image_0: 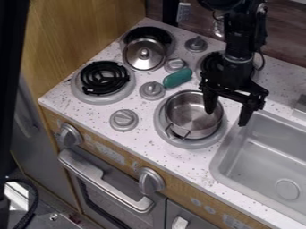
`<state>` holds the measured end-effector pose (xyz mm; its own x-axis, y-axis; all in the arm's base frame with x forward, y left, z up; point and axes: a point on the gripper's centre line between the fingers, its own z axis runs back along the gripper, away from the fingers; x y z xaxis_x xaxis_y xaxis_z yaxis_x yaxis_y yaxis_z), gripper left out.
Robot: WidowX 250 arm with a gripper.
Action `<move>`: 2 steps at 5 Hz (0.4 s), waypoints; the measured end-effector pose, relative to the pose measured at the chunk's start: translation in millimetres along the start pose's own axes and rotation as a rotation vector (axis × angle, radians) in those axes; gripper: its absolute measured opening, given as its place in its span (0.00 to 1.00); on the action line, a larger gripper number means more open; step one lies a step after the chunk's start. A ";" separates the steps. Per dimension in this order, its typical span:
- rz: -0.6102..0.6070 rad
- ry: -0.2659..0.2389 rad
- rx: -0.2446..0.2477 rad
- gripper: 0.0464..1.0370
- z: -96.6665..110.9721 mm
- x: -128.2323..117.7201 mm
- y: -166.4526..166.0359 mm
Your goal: Put the blue object on the bottom left burner
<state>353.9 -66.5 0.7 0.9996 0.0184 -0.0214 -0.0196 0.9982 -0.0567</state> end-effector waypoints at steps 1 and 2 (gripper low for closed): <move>0.001 0.050 0.009 0.96 -16.3 -7.6 2.4; 0.000 0.032 0.018 0.96 -12.9 2.1 24.0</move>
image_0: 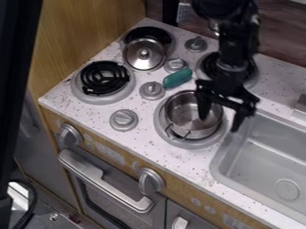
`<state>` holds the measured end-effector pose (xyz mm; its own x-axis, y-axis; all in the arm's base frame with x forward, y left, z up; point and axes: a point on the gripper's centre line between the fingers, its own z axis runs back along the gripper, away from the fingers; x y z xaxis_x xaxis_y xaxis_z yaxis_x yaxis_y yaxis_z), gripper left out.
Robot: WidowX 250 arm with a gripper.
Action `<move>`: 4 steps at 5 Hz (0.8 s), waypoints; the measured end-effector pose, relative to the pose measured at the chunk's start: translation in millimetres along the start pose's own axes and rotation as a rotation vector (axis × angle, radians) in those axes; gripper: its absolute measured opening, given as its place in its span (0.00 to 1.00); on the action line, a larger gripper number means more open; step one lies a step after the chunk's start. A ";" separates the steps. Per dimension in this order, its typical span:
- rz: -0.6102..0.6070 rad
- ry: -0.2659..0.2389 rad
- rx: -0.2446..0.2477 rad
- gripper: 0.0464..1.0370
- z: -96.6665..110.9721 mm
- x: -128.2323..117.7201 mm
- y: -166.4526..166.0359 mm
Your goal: Put the blue object on the bottom left burner
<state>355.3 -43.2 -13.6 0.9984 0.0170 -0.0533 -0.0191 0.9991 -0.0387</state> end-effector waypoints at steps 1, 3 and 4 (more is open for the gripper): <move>0.005 -0.037 0.024 0.96 13.9 16.1 29.2; 0.049 -0.131 0.051 0.96 38.1 39.4 76.1; 0.084 -0.128 0.046 0.96 25.2 54.0 97.5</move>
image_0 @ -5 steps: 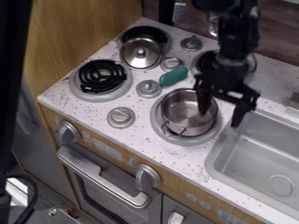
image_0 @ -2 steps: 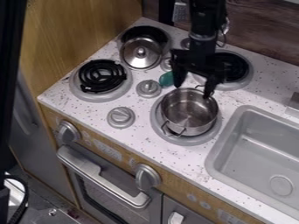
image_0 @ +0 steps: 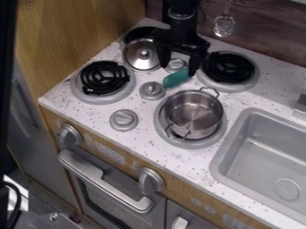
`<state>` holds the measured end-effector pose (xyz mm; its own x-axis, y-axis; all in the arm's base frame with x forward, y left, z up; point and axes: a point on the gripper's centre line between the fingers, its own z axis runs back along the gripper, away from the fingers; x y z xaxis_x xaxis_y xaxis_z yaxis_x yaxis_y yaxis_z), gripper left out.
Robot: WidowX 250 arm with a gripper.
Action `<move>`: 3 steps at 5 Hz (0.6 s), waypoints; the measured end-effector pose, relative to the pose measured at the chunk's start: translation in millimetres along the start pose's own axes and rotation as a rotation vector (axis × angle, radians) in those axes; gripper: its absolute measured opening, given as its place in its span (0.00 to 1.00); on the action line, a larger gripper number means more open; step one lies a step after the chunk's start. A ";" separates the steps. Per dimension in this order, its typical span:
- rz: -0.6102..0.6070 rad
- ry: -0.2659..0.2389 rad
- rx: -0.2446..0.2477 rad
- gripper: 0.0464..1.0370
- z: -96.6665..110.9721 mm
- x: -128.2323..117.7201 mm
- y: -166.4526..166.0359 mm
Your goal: Put the blue object on the bottom left burner
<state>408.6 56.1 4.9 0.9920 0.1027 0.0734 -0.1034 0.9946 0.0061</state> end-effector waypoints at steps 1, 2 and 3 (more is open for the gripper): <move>0.020 0.009 -0.001 0.96 -18.1 10.9 9.7; 0.035 0.047 0.007 0.96 -41.3 14.7 21.9; 0.036 0.053 0.012 0.96 -57.5 18.0 22.9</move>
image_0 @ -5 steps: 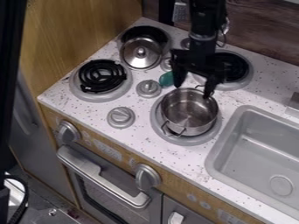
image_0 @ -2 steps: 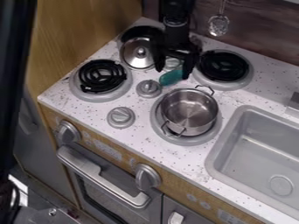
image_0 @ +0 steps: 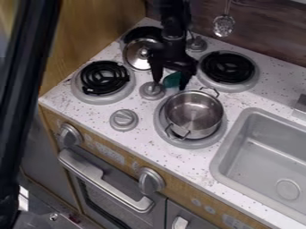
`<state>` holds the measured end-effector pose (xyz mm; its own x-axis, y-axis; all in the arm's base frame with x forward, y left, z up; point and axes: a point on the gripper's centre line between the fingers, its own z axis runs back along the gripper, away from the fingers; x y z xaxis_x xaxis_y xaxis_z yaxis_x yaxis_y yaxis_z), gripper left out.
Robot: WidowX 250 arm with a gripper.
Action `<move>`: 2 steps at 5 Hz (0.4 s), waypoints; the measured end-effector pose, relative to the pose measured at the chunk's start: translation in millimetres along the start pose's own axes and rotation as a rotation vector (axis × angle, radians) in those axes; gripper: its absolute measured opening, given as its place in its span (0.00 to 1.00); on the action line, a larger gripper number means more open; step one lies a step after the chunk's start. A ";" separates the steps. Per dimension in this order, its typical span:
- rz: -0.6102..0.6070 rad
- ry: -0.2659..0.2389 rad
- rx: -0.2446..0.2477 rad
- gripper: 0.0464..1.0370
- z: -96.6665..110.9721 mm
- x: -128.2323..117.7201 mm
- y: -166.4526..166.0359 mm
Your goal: Put the blue object on the bottom left burner
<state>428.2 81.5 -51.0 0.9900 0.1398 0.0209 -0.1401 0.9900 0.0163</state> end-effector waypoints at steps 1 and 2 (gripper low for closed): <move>0.008 -0.011 -0.007 0.91 -7.6 6.2 -1.1; 0.016 -0.025 -0.016 0.62 -10.1 6.4 -2.5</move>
<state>435.0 80.1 -61.0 0.9868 0.1550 0.0460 -0.1552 0.9879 0.0000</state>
